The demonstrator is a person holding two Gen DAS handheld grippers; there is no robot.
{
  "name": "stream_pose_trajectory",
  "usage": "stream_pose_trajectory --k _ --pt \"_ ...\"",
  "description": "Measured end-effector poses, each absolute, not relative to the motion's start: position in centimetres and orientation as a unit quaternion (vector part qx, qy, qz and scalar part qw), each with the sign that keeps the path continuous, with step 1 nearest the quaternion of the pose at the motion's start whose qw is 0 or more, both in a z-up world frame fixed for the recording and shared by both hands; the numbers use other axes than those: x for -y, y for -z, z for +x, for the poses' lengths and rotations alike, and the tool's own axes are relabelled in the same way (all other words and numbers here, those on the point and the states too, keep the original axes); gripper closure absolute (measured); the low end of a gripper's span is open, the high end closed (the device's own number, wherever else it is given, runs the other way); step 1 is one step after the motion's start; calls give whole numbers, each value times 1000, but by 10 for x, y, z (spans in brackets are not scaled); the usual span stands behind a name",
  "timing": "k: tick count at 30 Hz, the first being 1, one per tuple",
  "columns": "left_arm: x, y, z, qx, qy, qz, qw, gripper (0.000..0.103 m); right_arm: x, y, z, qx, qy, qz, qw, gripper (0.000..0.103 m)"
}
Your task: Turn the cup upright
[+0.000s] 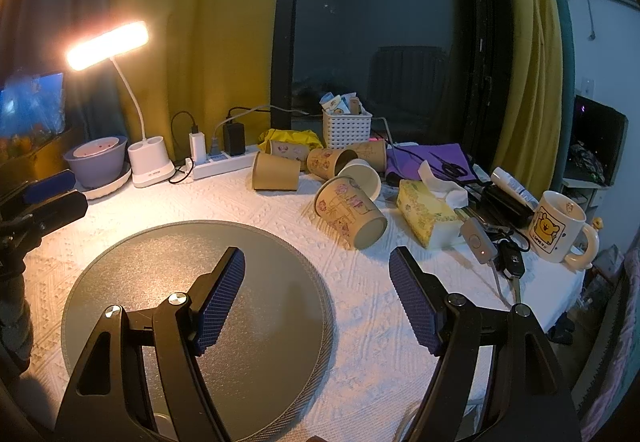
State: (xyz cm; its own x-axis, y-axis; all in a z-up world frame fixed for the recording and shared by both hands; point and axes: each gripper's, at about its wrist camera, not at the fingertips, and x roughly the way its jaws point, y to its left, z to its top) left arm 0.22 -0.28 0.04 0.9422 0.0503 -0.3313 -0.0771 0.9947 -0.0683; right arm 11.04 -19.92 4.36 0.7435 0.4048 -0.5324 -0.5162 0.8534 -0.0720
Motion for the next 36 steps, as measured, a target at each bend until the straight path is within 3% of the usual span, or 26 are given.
stream_pose_trajectory --k 36 --pt "3 -3 1 -165 -32 -42 985 25 201 -46 110 -258 -249 -107 927 25"
